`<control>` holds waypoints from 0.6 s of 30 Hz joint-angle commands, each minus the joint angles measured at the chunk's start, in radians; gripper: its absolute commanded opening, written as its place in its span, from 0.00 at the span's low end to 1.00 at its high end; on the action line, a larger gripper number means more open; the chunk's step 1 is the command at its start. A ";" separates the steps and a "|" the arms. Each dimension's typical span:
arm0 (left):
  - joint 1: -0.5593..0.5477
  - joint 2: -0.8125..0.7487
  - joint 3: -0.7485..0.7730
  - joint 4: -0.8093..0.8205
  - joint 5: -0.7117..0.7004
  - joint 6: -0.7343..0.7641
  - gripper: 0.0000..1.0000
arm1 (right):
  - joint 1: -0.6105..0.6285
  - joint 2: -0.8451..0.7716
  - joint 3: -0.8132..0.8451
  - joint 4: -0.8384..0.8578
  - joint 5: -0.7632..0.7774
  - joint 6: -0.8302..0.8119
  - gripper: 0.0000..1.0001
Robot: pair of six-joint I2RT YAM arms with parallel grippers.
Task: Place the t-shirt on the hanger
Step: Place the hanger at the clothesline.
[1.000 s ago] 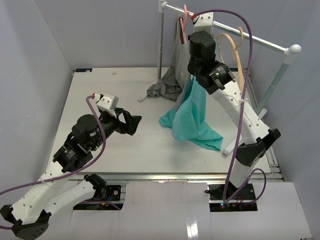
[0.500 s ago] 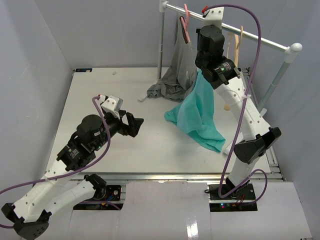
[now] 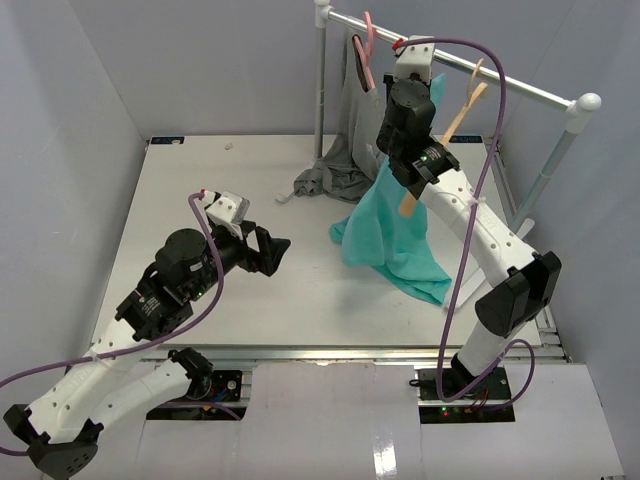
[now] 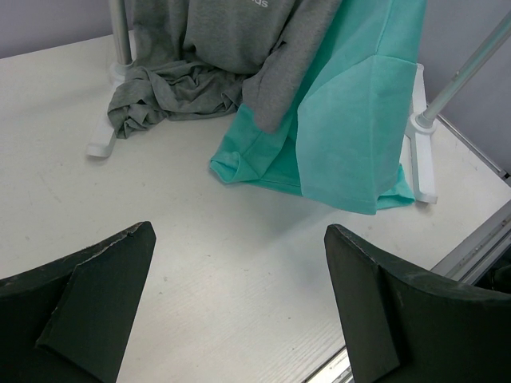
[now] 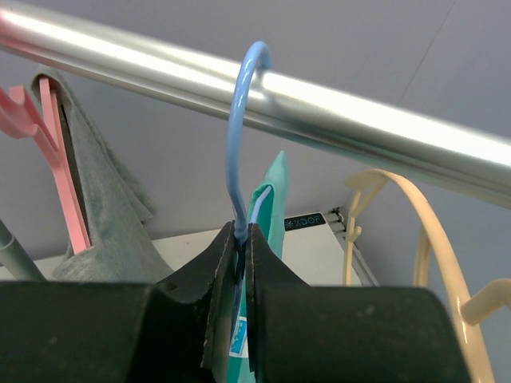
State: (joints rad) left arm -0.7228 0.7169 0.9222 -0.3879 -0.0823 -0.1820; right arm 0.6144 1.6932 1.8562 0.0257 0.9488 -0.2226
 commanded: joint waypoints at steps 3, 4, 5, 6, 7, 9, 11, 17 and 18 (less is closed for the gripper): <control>-0.001 0.027 0.001 -0.001 0.034 0.000 0.98 | 0.011 -0.064 -0.094 0.231 0.033 -0.028 0.08; 0.000 0.030 0.003 -0.002 0.034 0.000 0.98 | 0.011 -0.061 -0.092 0.232 0.033 -0.026 0.08; 0.000 0.031 0.007 -0.006 0.031 -0.001 0.98 | 0.012 -0.056 -0.089 0.237 0.032 -0.029 0.08; 0.000 0.030 0.011 -0.010 0.024 -0.002 0.98 | 0.013 -0.051 -0.088 0.248 0.032 -0.033 0.08; -0.001 0.029 0.015 -0.014 0.017 -0.001 0.98 | 0.013 -0.047 -0.088 0.265 0.033 -0.038 0.08; -0.001 0.020 0.020 -0.014 0.017 -0.002 0.98 | 0.014 -0.053 -0.093 0.281 0.039 -0.051 0.08; 0.000 0.015 0.024 -0.013 0.022 -0.005 0.98 | 0.017 -0.059 -0.097 0.293 0.044 -0.053 0.08; -0.001 0.026 0.029 -0.013 0.036 -0.002 0.98 | 0.016 -0.031 -0.067 0.308 0.052 -0.066 0.08; -0.001 0.028 0.029 -0.013 0.040 -0.002 0.98 | 0.015 -0.022 -0.058 0.308 0.056 -0.069 0.08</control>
State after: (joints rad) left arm -0.7227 0.7452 0.9226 -0.3958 -0.0648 -0.1822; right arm 0.6232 1.6746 1.7599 0.2326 0.9718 -0.2716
